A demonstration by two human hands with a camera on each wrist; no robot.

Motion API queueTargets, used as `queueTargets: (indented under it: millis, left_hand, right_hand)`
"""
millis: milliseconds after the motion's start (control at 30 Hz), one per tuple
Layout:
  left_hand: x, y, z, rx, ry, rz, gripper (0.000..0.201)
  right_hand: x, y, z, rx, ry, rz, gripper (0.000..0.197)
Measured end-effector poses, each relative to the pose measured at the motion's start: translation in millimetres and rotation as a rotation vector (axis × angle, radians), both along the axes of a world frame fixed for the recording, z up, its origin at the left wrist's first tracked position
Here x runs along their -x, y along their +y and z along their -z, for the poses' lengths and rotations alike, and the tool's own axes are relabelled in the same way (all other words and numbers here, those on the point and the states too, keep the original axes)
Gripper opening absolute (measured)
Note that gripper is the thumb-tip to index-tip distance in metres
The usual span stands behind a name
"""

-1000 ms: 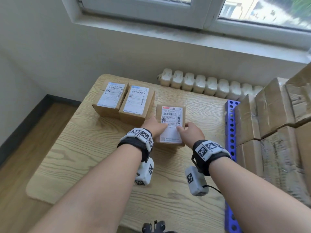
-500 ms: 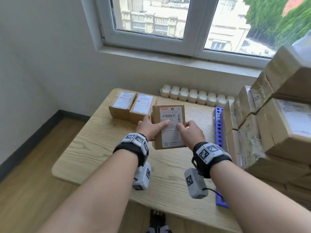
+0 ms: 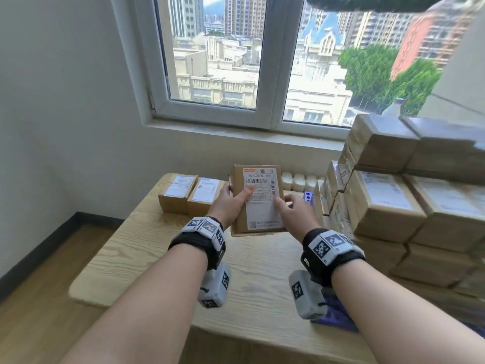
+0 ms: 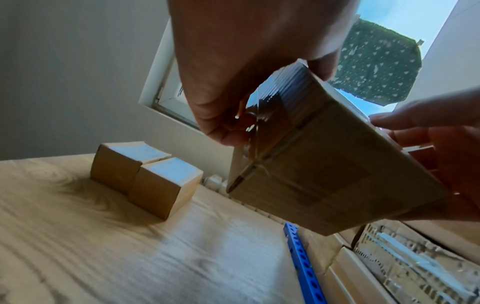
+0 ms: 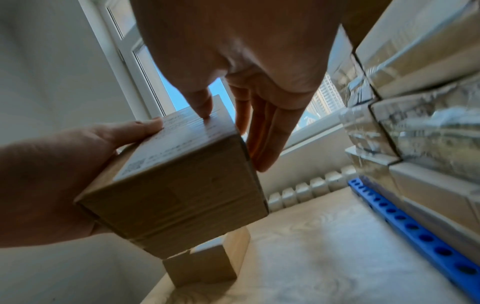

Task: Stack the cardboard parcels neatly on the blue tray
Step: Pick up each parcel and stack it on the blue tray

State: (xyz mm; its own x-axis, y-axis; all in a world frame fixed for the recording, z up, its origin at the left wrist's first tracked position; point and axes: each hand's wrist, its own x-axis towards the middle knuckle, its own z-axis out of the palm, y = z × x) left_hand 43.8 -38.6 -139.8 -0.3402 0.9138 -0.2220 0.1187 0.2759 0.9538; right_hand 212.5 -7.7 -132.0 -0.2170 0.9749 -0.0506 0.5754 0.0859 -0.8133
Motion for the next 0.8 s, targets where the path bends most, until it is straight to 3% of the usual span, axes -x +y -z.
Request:
queueTargets:
  millis: [100, 267, 467, 667, 800]
  left_hand:
    - [-14, 10, -27, -0.076, -0.004, 0.015, 0.061]
    - [-46, 40, -68, -0.154, 0.019, 0.064, 0.062]
    - [-111, 76, -107, -0.194, -0.058, 0.137, 0.068]
    - [-168, 119, -116, -0.195, 0.041, 0.224, 0.125]
    - [-199, 126, -122, -0.177, 0.062, 0.263, 0.110]
  right_hand:
    - [-16, 6, -24, -0.074, 0.092, 0.007, 0.023]
    - [-50, 26, -64, -0.127, 0.206, 0.030, 0.031]
    - [-112, 53, -102, -0.119, 0.259, 0.065, 0.042]
    - [-170, 74, -127, -0.059, 0.399, 0.097, 0.037]
    - [-198, 81, -134, 0.022, 0.377, 0.163, 0.040]
